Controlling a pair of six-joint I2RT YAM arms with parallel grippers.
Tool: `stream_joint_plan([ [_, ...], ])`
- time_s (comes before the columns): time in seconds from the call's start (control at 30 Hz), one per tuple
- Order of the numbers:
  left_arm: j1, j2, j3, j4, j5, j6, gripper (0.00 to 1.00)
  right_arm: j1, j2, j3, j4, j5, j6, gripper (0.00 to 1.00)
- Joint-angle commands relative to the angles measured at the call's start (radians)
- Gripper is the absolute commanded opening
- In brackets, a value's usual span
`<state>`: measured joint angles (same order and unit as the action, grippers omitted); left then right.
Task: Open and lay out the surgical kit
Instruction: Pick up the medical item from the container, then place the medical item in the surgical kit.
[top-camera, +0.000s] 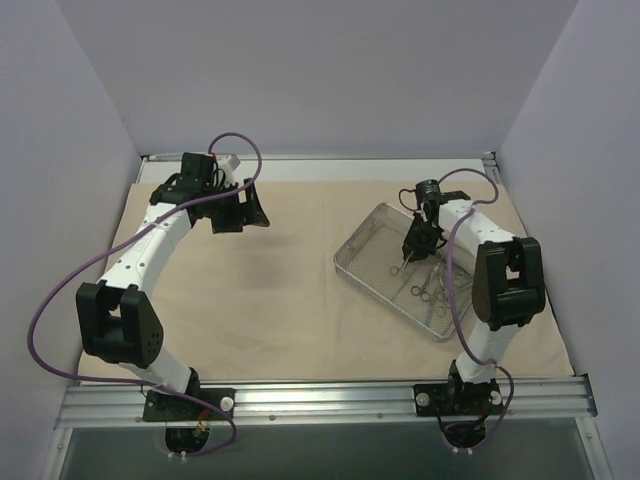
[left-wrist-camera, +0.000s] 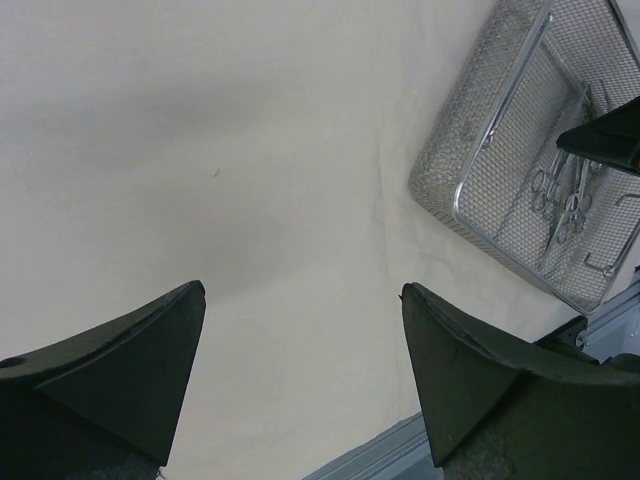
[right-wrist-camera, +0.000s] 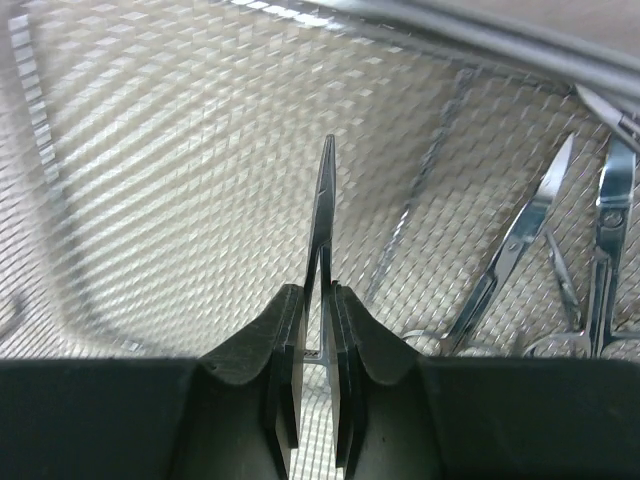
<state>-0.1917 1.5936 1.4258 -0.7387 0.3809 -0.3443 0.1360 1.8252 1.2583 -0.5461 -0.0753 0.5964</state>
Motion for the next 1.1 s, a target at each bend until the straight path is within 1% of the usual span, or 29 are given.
stream_joint_plan([
  [0.0,-0.029,-0.052,0.002,0.088,0.059,-0.022,0.88,0.017,-0.109,0.015,-0.041,-0.060,-0.036,0.00],
  [0.13,-0.083,-0.046,0.024,0.111,0.085,-0.028,0.87,0.034,-0.151,0.023,-0.023,-0.072,-0.072,0.00],
  [0.2,-0.118,-0.037,0.036,0.151,0.143,-0.045,0.85,0.053,-0.165,0.041,-0.009,-0.096,-0.090,0.00],
  [0.23,-0.129,-0.028,0.036,0.172,0.173,-0.082,0.85,0.062,-0.181,0.050,-0.008,-0.101,-0.095,0.00],
  [0.27,-0.141,-0.024,0.033,0.200,0.232,-0.105,0.84,0.073,-0.188,0.058,0.014,-0.118,-0.104,0.00],
  [0.33,-0.182,-0.011,0.030,0.280,0.269,-0.175,0.83,0.106,-0.199,0.104,0.012,-0.156,-0.110,0.00],
  [0.47,-0.268,0.014,0.038,0.317,0.253,-0.213,0.82,0.175,-0.179,0.213,-0.005,-0.201,-0.109,0.00],
  [0.53,-0.305,0.032,0.044,0.317,0.236,-0.225,0.79,0.217,-0.162,0.254,-0.008,-0.222,-0.100,0.00],
  [0.6,-0.318,0.043,0.039,0.326,0.231,-0.237,0.76,0.246,-0.152,0.311,-0.006,-0.231,-0.092,0.00],
  [0.63,-0.327,0.049,0.036,0.328,0.225,-0.249,0.72,0.258,-0.135,0.329,-0.012,-0.231,-0.087,0.00],
  [0.73,-0.330,0.051,0.021,0.343,0.228,-0.265,0.68,0.298,-0.115,0.374,-0.012,-0.231,-0.086,0.00],
  [0.9,-0.333,0.042,0.015,0.329,0.207,-0.256,0.69,0.333,-0.098,0.409,-0.008,-0.251,-0.087,0.00],
  [1.07,-0.336,0.052,0.006,0.340,0.214,-0.263,0.71,0.347,-0.084,0.423,-0.009,-0.268,-0.095,0.00],
])
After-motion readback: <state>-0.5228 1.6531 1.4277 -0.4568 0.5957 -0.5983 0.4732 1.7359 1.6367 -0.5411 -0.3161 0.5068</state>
